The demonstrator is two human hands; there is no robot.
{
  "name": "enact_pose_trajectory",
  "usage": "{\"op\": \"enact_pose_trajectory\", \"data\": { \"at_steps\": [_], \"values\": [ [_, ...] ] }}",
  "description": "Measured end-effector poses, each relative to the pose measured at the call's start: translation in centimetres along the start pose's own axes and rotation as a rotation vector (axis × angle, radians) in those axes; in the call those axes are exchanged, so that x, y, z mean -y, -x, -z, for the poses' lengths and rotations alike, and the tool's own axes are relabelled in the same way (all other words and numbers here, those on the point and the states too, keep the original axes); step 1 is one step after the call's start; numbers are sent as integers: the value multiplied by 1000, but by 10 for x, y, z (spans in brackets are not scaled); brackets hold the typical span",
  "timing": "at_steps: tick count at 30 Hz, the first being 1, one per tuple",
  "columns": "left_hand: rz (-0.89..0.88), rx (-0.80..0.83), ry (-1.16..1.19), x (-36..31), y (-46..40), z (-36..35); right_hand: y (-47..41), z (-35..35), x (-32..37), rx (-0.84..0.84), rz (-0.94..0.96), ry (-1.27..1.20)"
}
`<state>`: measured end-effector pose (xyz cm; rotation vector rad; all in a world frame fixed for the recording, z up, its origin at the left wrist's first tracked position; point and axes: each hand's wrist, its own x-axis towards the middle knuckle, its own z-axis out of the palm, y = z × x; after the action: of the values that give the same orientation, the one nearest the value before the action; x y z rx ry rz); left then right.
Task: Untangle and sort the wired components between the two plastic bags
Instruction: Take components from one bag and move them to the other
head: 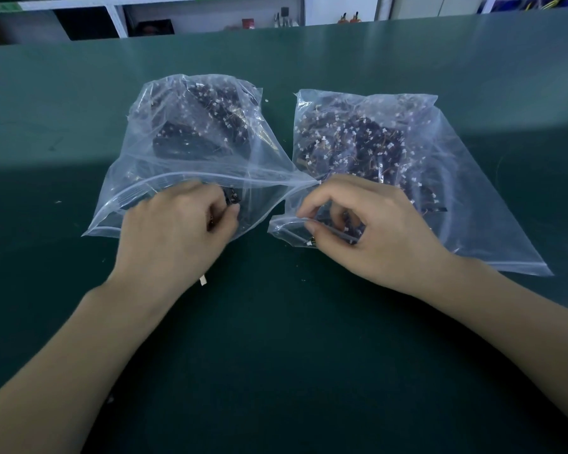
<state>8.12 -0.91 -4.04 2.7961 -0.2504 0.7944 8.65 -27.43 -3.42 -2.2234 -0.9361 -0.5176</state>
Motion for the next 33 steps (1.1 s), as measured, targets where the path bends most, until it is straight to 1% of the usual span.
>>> {"op": "enact_pose_trajectory", "data": {
  "at_steps": [6, 8, 14, 18, 21, 25, 33],
  "values": [
    [58, 124, -77, 7, -2, -1, -1, -1, 1, 11, 2, 21],
    [51, 144, -45, 7, -1, -3, -1, -1, 0, 11, 3, 23],
    [6, 97, 63, 14, -3, -7, -1, -1, -1, 21, -2, 27],
    [-7, 109, 128, 11, -4, -3, -1, -1, -1, 30, -14, 24],
    [-13, 120, 107, 12, -4, -2, -1, -1, -2, 35, -17, 25],
    [60, 175, 66, 12, -3, 0, 0, -2, -4, 42, -30, 18],
    [43, 69, 45, 4, -2, 4, 1, -4, -5, 49, -34, 12]
  ]
}}
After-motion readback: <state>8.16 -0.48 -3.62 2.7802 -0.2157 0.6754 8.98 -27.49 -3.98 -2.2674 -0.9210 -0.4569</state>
